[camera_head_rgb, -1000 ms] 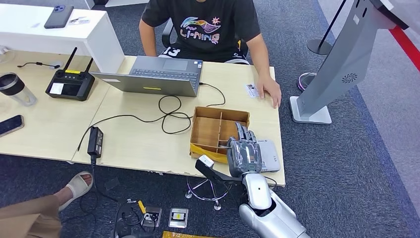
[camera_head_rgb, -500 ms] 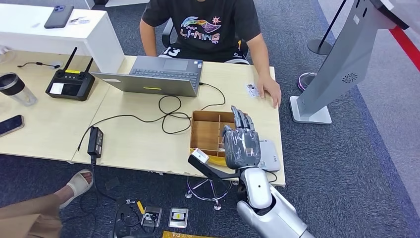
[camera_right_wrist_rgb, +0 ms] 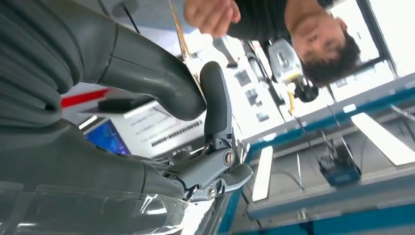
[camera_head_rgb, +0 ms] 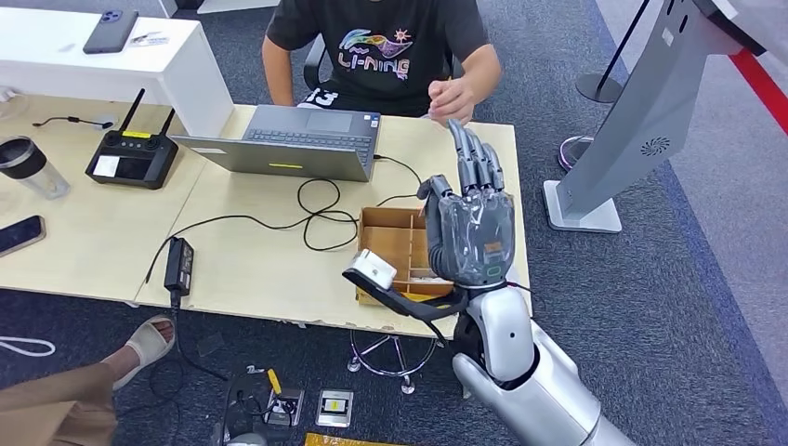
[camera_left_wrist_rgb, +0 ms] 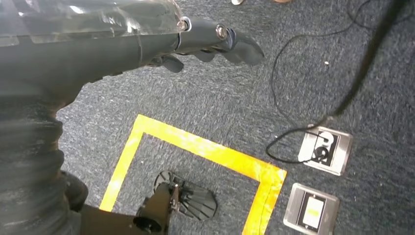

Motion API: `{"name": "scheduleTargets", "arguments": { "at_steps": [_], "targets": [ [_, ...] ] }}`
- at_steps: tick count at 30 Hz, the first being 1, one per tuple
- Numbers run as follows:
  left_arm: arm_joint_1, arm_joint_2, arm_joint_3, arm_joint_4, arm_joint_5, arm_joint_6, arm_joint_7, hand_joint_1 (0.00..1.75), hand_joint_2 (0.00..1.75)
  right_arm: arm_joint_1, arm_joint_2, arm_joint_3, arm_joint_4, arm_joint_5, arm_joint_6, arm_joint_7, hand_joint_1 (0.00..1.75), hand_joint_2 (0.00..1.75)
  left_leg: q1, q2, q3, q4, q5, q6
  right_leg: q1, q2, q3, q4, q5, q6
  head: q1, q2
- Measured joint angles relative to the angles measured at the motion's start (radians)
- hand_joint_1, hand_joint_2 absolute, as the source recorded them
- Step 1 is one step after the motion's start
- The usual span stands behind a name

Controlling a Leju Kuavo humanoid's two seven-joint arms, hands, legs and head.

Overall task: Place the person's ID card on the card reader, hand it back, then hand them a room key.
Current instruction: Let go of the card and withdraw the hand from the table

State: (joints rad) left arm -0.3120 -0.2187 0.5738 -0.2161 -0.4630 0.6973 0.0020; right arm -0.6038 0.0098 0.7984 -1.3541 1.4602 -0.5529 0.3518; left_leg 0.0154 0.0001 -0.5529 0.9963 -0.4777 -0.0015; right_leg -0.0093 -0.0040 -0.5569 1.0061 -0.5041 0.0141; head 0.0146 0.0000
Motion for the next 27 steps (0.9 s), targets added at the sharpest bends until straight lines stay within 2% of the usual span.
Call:
{"name": "scheduleTargets", "arguments": {
  "at_steps": [6,13,19,25,26,27],
  "targets": [
    [-0.023,-0.026,-0.002,0.002,-0.037,0.001,0.030,0.00,1.75,-0.150,0.063,0.002,0.171,0.054,-0.074,0.012,1.75,1.75,0.000,0.000,0.000,0.000,0.000,0.000,0.000,0.000,0.000,0.001,0.000,0.000,0.000,0.000],
    [-0.027,-0.064,-0.001,0.002,-0.071,0.001,0.017,0.00,1.75,-0.308,0.166,0.009,0.452,0.091,-0.050,0.041,1.75,1.75,0.000,0.000,-0.001,0.000,0.000,0.000,0.000,-0.001,0.000,0.001,0.000,0.000,0.000,0.000],
    [-0.027,-0.088,0.016,-0.003,-0.131,0.001,0.013,0.00,1.75,-0.360,0.214,0.017,0.637,0.083,-0.040,0.061,1.75,1.75,0.000,-0.001,-0.001,0.000,0.000,0.000,0.000,-0.001,0.000,0.001,0.000,0.000,0.000,0.000],
    [-0.027,-0.103,0.055,-0.012,-0.181,0.001,0.026,0.00,1.75,-0.377,0.237,0.017,0.738,0.092,-0.030,0.073,1.75,1.75,0.000,-0.001,-0.001,0.000,0.000,0.000,0.000,-0.001,-0.001,0.001,0.000,0.000,0.000,0.000],
    [-0.027,-0.104,0.062,-0.013,-0.187,0.001,0.030,0.00,1.75,-0.378,0.239,0.017,0.751,0.093,-0.029,0.074,1.62,1.75,0.000,-0.001,-0.001,0.000,0.000,0.000,0.000,-0.001,-0.001,0.001,0.000,0.000,0.000,0.000],
    [-0.027,-0.104,0.067,-0.013,-0.192,0.001,0.032,0.00,1.75,-0.378,0.240,0.017,0.762,0.094,-0.029,0.076,1.19,1.75,0.000,-0.001,-0.001,0.000,0.000,0.000,0.000,-0.001,-0.001,0.001,0.000,0.000,0.000,0.000]
  ]
}}
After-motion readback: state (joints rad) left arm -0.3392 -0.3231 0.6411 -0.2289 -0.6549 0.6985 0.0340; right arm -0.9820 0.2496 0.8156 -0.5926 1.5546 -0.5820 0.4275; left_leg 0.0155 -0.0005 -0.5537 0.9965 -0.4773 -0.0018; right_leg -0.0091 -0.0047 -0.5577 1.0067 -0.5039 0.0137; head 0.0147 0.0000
